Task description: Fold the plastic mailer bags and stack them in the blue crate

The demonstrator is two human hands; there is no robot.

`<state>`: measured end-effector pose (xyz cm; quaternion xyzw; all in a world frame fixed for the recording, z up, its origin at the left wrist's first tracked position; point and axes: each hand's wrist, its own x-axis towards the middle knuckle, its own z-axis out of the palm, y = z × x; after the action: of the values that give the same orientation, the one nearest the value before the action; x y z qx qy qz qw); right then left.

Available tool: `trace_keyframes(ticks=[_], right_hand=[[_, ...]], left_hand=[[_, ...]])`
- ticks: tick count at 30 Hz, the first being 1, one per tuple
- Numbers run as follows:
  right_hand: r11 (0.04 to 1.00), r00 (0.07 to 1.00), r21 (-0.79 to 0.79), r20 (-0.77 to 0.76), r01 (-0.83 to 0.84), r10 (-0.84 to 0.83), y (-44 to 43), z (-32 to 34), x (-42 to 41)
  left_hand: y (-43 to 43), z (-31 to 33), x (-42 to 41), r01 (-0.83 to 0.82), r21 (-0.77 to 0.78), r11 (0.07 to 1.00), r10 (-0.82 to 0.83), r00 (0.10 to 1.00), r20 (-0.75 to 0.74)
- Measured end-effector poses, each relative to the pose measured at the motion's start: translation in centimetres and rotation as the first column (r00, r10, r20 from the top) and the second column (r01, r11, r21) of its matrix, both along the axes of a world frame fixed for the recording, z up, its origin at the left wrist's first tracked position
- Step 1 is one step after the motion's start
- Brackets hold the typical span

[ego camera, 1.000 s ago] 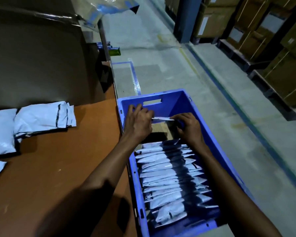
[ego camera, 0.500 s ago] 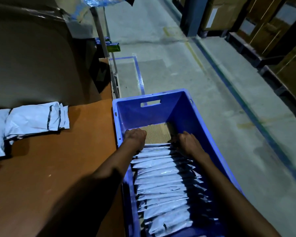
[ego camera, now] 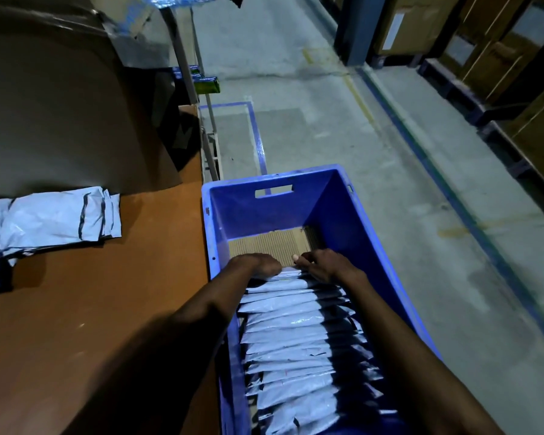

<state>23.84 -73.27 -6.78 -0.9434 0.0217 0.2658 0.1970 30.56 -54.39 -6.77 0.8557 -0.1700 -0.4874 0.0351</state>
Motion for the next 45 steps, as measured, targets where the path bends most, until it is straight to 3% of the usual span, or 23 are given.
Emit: trace_keyframes(ticks=[3, 7, 13, 18, 21, 24, 30, 35, 40, 45], right_hand=[[0.998, 1.0, -0.054, 0.026, -0.014, 0.015, -0.2, -0.3, -0.7], [0.998, 0.997, -0.066, 0.073, -0.015, 0.02, -0.3, -0.6, -1.4], [0.997, 0.991, -0.082, 0.133, -0.01, 0.021, 0.2, 0.7, -1.8], [0.999, 0.949, -0.021, 0.314, 0.033, -0.025, 0.4, 3.1, -2.7], [0.993, 0.917, 0.099, 0.386, 0.062, -0.096, 1.4, 4.8, -4.3], [0.969, 0.869, 0.238, 0.461, 0.072, -0.178, 3.1, 6.6, -6.6], [0.879, 0.738, 0.473, 0.573, 0.057, -0.356, 11.2, 10.3, -10.4], [0.867, 0.684, 0.496, 0.646, -0.038, -0.34, 22.1, 11.9, -11.4], [0.828, 0.717, 0.539, 0.638, -0.156, -0.28, 35.9, 10.8, -12.1], [0.825, 0.764, 0.511, 0.625, -0.243, -0.162, 48.1, 7.7, -11.9]], left_hand=[[0.0, 0.1, -0.4, 0.052, -0.052, 0.997, -0.05, 0.998, 0.044], [0.1, -1.2, -0.1, 0.074, -0.013, 0.997, -0.074, 0.997, 0.026], [0.2, 1.1, -1.6, 0.02, -0.095, 0.995, -0.005, 0.989, 0.15], [1.8, 4.5, -3.4, 0.013, -0.206, 0.978, 0.044, 0.962, 0.268], [3.7, 6.7, -5.6, 0.134, -0.287, 0.949, 0.026, 0.871, 0.491], [7.0, 8.6, -7.9, 0.206, -0.435, 0.877, 0.139, 0.757, 0.638], [16.5, 10.8, -11.5, 0.196, -0.614, 0.765, 0.367, 0.649, 0.666], [27.3, 12.1, -13.8, 0.137, -0.685, 0.716, 0.509, 0.57, 0.646], [40.7, 11.6, -17.6, 0.091, -0.738, 0.669, 0.663, 0.375, 0.648], [51.4, 8.0, -20.0, -0.053, -0.669, 0.741, 0.67, 0.133, 0.731]])
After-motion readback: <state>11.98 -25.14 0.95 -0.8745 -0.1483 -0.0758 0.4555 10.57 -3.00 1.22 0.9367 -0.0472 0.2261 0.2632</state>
